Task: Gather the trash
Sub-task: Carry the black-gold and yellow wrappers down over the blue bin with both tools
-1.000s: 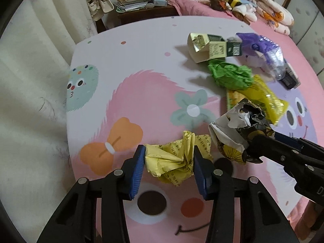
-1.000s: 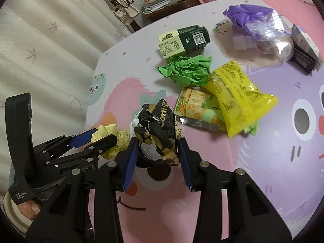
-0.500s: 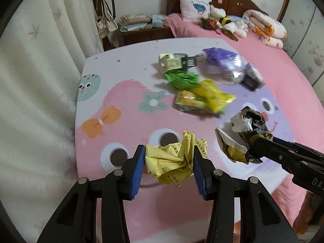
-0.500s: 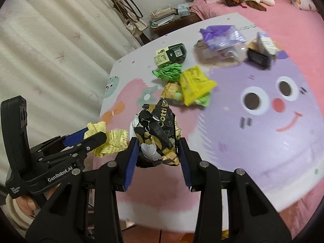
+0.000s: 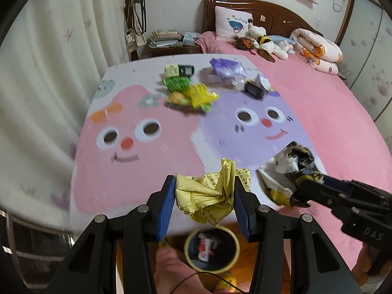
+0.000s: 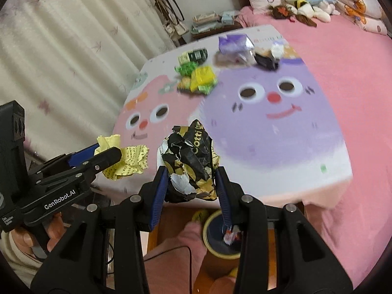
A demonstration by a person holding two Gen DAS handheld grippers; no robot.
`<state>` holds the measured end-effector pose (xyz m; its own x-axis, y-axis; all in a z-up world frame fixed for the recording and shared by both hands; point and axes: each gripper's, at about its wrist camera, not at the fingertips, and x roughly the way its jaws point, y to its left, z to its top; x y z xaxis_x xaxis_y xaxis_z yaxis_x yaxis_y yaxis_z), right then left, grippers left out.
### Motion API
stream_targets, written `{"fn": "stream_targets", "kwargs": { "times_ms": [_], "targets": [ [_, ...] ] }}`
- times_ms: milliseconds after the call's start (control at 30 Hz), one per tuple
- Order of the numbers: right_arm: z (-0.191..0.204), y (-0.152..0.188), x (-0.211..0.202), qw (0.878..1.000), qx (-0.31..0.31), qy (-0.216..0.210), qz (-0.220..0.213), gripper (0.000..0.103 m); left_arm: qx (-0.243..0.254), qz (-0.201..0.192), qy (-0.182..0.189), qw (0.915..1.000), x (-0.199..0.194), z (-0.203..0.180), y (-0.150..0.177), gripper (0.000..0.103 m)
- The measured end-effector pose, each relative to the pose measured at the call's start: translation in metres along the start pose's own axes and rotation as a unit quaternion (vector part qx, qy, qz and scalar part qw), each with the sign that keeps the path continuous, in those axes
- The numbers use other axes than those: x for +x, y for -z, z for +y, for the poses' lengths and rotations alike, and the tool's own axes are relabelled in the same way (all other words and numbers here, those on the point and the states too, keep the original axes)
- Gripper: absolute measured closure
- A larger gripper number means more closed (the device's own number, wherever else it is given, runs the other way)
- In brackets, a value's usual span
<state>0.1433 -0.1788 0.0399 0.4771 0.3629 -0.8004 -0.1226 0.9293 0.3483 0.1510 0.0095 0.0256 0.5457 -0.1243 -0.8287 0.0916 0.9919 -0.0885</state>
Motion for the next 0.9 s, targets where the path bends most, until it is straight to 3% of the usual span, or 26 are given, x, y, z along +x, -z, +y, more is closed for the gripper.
{"fn": "stream_targets", "kwargs": {
  "times_ms": [233, 467, 700, 900],
  "targets": [
    [-0.024, 0.071, -0.003, 0.998, 0.021, -0.002, 0.053, 0.067, 0.03, 0.051, -0.002, 0.9983, -0.005, -0.041, 0.082, 0.058],
    [-0.046, 0.126, 0.022, 0.994, 0.057, 0.019, 0.093, 0.067, 0.053, 0.093, 0.003, 0.9943, 0.024, -0.059, 0.141, 0.058],
    [-0.071, 0.18, 0.08, 0.985, 0.093, 0.049, 0.139, 0.067, 0.074, 0.141, 0.004, 0.9873, 0.092, -0.059, 0.193, 0.058],
    [-0.1, 0.226, 0.153, 0.975, 0.121, 0.086, 0.168, 0.066, 0.047, 0.176, 0.03, 0.9827, 0.166, -0.047, 0.241, 0.058]
  ]
}}
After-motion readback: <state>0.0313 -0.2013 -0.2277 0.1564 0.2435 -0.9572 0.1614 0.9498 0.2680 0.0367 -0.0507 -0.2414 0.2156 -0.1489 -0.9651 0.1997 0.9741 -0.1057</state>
